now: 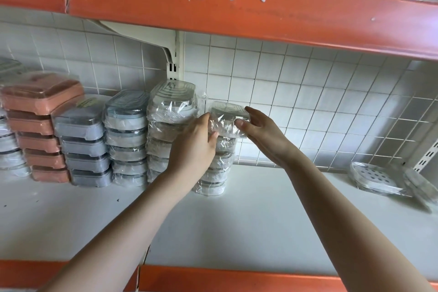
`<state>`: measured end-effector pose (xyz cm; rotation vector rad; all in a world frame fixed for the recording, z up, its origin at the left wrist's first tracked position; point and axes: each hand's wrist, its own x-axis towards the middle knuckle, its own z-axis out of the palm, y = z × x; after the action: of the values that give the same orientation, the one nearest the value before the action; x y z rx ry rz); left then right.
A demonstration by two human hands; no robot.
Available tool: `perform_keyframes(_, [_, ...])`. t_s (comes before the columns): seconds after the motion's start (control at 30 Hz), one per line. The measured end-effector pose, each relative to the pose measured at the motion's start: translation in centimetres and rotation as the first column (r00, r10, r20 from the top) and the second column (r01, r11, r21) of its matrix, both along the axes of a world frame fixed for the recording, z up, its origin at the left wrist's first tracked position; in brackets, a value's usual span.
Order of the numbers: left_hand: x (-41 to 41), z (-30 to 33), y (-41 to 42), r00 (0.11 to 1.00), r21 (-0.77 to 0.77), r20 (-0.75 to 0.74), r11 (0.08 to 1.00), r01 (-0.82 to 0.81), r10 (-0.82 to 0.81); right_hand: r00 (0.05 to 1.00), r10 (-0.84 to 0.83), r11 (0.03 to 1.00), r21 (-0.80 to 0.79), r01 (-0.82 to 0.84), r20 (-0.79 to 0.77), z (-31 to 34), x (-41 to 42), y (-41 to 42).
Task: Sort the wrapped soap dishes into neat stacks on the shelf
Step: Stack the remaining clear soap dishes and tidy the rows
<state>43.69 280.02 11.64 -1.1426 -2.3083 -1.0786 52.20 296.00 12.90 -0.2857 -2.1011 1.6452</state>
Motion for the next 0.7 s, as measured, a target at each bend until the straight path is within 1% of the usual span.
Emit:
perform_keyframes(0.1, [-0.2,-0.7,0.4,1.0,0.025,-0.008,0.999,-0.023,0.023,0.999,0.032,0.999,0.005,-0.032,-0.023,-0.5,-0.9,0.5])
perform_keyframes(0.23, [0.1,-1.7,0.5,1.0,0.037,0.014,0.999,-0.018,0.017,1.0,0.004,0.999,0.045,-0.002,-0.027,-1.0,-1.5,0.7])
perform_keyframes(0.37, [0.4,-2.5,0.5,1.0,0.075,0.01,0.997,0.015,-0.016,0.999,-0.044,0.998,0.041,0.045,-0.023,-1.5,-2.0,0.8])
perform_keyframes(0.57, [0.8,-3.8,0.7,0.999,0.084,0.017,0.996,0.041,-0.042,0.985,-0.175,0.985,-0.012,0.175,0.004,-2.8,-2.5,0.1])
perform_keyframes(0.7, [0.8,-4.6,1.2,0.994,0.107,0.086,0.992,0.059,-0.069,0.983,-0.183,0.982,-0.041,0.184,0.015,-3.5,-2.6,-0.4])
